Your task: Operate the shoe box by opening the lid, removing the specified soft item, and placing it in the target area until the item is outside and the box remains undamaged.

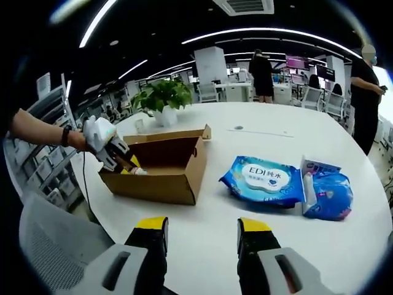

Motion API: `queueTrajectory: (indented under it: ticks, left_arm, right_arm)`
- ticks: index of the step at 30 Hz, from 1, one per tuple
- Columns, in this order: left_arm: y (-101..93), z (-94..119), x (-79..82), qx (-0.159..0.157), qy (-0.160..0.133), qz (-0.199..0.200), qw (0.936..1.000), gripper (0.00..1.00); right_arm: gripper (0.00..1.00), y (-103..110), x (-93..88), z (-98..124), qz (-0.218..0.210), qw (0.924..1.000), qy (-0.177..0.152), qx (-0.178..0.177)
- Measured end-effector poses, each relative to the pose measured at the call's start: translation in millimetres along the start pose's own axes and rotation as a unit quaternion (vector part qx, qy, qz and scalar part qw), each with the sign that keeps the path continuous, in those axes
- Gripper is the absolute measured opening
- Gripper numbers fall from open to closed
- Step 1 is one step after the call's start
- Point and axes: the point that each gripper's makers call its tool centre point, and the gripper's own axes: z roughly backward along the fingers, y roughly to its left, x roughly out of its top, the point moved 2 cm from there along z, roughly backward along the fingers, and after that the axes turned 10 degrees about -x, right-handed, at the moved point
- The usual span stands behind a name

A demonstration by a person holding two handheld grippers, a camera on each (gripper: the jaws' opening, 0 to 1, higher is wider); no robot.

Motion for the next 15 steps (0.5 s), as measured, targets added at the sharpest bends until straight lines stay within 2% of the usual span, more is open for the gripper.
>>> queueTrajectory:
  ticks: [8, 15]
  left_arm:
    - [3.0, 16, 14.1, 0.020, -0.020, -0.010, 0.9996, 0.19]
    - [0.0, 25, 35.3, 0.029, -0.037, -0.028, 0.9985, 0.19]
  right_arm:
    - [0.42, 16, 3.6, -6, 0.003, 0.9995, 0.006, 0.031]
    - [0.40, 32, 12.9, -14, 0.003, 0.9973, 0.007, 0.073]
